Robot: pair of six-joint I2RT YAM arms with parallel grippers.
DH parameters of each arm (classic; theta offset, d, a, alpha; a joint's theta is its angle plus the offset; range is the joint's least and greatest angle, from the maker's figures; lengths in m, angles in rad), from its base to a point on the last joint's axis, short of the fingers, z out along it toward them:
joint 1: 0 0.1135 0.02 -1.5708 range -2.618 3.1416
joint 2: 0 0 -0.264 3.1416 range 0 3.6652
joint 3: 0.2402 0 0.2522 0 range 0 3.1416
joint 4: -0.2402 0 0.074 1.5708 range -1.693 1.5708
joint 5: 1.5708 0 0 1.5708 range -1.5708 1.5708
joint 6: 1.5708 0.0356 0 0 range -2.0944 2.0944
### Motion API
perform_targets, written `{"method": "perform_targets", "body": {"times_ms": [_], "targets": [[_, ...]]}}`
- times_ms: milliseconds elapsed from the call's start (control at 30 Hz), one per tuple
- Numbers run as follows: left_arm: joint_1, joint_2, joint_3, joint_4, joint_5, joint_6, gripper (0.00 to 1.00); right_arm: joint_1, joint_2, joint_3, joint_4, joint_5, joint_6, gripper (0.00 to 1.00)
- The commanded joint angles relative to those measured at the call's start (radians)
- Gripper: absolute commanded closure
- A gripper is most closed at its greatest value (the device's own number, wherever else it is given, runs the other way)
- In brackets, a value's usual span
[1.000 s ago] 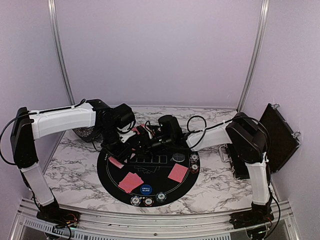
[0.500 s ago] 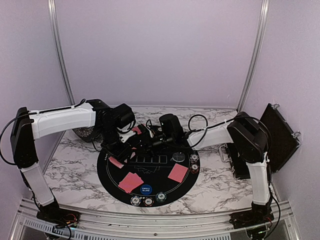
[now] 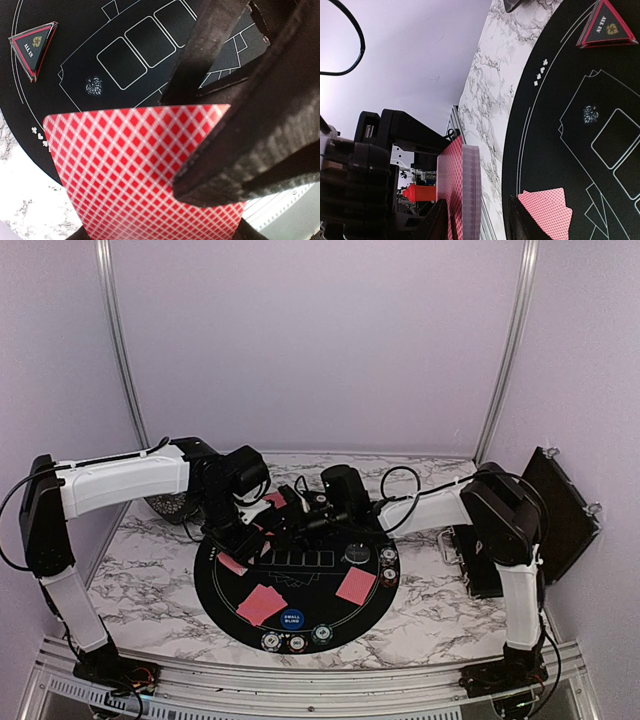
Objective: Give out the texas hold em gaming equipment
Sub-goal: Distribute the poker card in the big blind area.
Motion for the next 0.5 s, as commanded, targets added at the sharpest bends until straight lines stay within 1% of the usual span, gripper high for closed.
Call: {"method": "perform_targets", "body": {"times_ms": [0, 200, 467], "targets": [[0.004, -0.04, 0.006, 0.01, -0.005, 0.008, 0.43, -0.009, -0.053, -0.007, 0.001, 0.01, -0.014, 0.61], [0.003, -0.037, 0.006, 0.012, -0.004, 0.008, 0.43, -0.015, -0.07, -0.034, 0.024, 0.011, 0.003, 0.6], [0.004, -0.039, 0.003, 0.011, -0.005, 0.008, 0.43, -0.022, -0.092, -0.069, 0.053, 0.014, 0.017, 0.6]]}}
